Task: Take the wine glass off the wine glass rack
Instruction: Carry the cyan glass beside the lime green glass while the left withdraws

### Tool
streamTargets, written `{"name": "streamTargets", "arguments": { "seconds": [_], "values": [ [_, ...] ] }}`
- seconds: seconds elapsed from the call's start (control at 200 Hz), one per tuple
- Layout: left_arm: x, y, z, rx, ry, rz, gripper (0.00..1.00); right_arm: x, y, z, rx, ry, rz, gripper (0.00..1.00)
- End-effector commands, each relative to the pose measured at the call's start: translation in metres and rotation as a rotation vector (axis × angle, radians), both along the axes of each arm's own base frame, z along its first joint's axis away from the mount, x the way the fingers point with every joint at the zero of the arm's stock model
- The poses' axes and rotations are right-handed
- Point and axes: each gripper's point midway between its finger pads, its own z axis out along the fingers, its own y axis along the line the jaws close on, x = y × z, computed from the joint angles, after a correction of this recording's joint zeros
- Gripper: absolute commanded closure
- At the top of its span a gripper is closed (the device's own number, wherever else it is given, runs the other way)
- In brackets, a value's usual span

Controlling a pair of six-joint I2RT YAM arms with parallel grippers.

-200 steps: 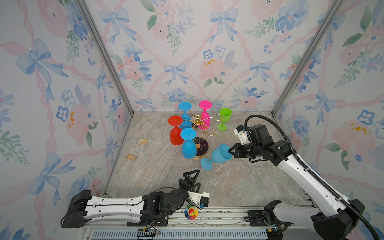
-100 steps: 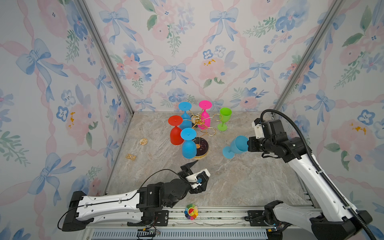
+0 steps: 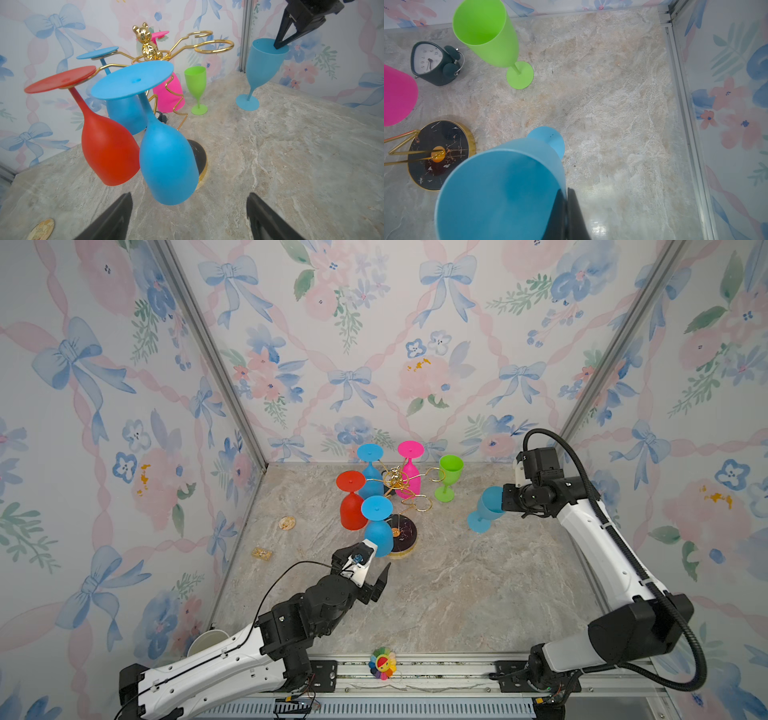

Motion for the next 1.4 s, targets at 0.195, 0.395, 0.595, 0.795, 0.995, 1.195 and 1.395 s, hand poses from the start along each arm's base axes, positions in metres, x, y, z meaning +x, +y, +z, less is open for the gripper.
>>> {"name": "streamTargets", "arguments": {
  "seconds": [0.195, 0.395, 0.595, 0.795, 0.995, 1.195, 1.395],
  "values": [
    [0.021, 0.032, -0.013, -0.094, 0.093, 0.121, 0.12, 0.081, -0.015, 0.000, 0.014, -0.042, -0.055, 1.00],
    [0.038, 0.060, -0.014, -0.148, 0.102, 0.245, 0.12, 0.123, -0.011, -0.014, 0.030, -0.025, -0.051, 1.00],
    [0.049, 0.078, -0.014, -0.184, 0.100, 0.307, 0.12, 0.152, -0.008, -0.026, 0.030, 0.005, -0.049, 1.00],
    [0.054, 0.092, -0.006, -0.307, 0.049, 0.341, 0.09, 0.169, -0.009, -0.034, 0.028, 0.012, -0.058, 1.00],
    [0.059, 0.092, -0.011, -0.316, 0.058, 0.342, 0.10, 0.175, -0.017, -0.044, 0.033, 0.025, -0.075, 1.00],
    [0.060, 0.097, -0.005, -0.313, 0.039, 0.356, 0.09, 0.179, -0.016, -0.054, 0.055, 0.039, -0.075, 1.00],
    [0.061, 0.097, -0.007, -0.314, 0.046, 0.356, 0.09, 0.182, -0.013, -0.062, 0.061, 0.051, -0.073, 1.00]
  ]
}}
